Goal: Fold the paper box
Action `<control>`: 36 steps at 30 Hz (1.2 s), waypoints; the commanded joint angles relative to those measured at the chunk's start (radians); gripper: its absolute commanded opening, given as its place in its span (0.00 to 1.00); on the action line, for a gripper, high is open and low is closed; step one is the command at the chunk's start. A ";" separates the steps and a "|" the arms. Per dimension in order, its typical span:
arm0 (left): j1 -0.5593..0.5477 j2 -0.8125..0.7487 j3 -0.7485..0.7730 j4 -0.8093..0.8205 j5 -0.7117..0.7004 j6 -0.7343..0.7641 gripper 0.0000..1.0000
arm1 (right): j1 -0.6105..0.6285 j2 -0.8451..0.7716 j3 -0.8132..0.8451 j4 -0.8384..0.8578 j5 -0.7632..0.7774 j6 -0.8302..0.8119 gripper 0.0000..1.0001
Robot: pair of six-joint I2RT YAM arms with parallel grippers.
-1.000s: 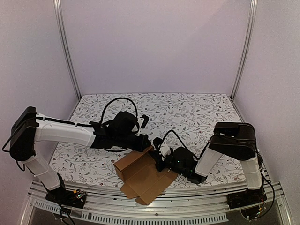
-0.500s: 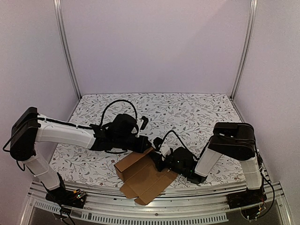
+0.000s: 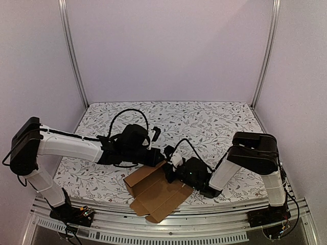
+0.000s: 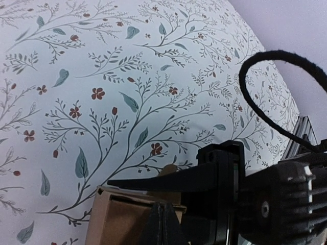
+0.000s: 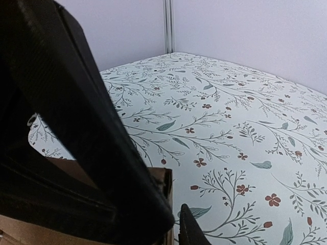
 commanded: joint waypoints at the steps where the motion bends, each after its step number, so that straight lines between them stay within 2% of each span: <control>1: 0.000 -0.014 -0.032 -0.069 -0.012 0.001 0.00 | -0.001 0.026 0.022 -0.040 0.039 0.001 0.05; 2: 0.000 -0.016 -0.032 -0.069 -0.013 0.000 0.00 | -0.001 0.026 0.024 -0.048 0.039 0.001 0.00; 10: 0.000 -0.048 -0.029 -0.088 -0.020 -0.006 0.00 | 0.011 0.028 0.023 -0.037 0.052 -0.017 0.00; 13: 0.000 -0.049 -0.024 -0.095 -0.021 -0.003 0.00 | 0.014 0.031 0.023 -0.038 0.053 -0.013 0.16; 16: 0.000 -0.050 -0.026 -0.097 -0.022 -0.006 0.00 | 0.020 0.034 0.024 -0.048 0.058 -0.015 0.22; 26: 0.000 -0.048 -0.026 -0.092 -0.018 -0.008 0.00 | 0.032 0.054 0.043 -0.074 0.094 -0.020 0.25; 27: 0.000 -0.048 -0.026 -0.093 -0.017 -0.008 0.00 | 0.032 0.055 0.045 -0.074 0.096 -0.021 0.23; 30: 0.000 -0.046 -0.025 -0.096 -0.016 -0.008 0.00 | 0.032 0.053 0.050 -0.076 0.094 -0.027 0.03; 31: 0.000 -0.048 -0.025 -0.097 -0.016 -0.009 0.00 | 0.031 0.054 0.050 -0.076 0.093 -0.030 0.00; 36: 0.000 -0.051 -0.022 -0.102 -0.018 -0.007 0.00 | 0.032 0.051 0.055 -0.078 0.090 -0.038 0.00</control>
